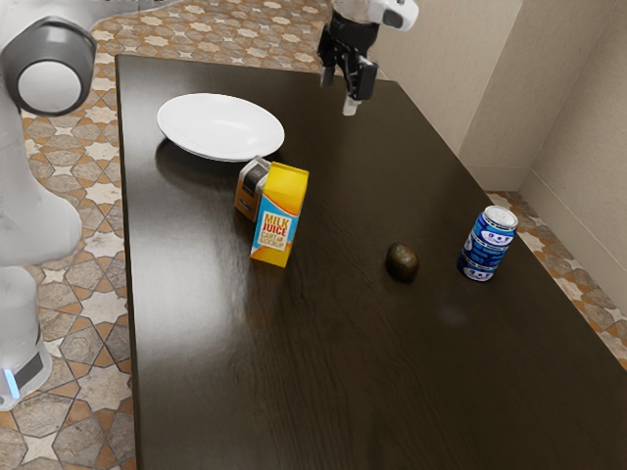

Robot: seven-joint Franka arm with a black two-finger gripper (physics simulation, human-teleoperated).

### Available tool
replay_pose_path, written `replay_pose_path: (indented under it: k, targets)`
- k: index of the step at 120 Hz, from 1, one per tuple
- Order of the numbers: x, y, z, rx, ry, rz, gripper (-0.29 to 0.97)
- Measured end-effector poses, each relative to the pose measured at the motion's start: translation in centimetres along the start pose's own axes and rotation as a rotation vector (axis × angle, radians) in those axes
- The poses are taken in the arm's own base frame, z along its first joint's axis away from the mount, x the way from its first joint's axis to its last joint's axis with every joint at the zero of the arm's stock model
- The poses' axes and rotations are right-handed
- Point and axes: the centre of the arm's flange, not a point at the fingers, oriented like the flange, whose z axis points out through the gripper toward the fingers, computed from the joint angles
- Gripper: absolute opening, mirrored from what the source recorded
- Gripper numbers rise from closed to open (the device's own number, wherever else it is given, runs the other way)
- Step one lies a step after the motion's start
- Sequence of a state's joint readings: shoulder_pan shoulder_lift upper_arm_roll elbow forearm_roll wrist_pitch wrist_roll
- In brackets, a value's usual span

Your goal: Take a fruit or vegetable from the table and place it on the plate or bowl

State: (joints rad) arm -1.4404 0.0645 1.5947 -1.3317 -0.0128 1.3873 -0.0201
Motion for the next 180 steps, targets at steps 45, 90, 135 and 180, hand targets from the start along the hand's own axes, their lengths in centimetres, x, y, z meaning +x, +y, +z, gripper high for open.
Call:
replay_pose_path:
  k: [45, 90, 135, 180]
  targets:
    - [0.0, 4.5, 7.5, -0.017, -0.154, 0.390, 0.66]
    - [-1.1, 7.1, 8.1, -0.081, -0.205, 0.790, 0.66]
    - [-0.9, 10.8, 8.1, -0.078, -0.135, 1.100, 0.66]
    - [-0.6, 13.8, 12.4, -0.135, -0.031, 1.314, 0.66]
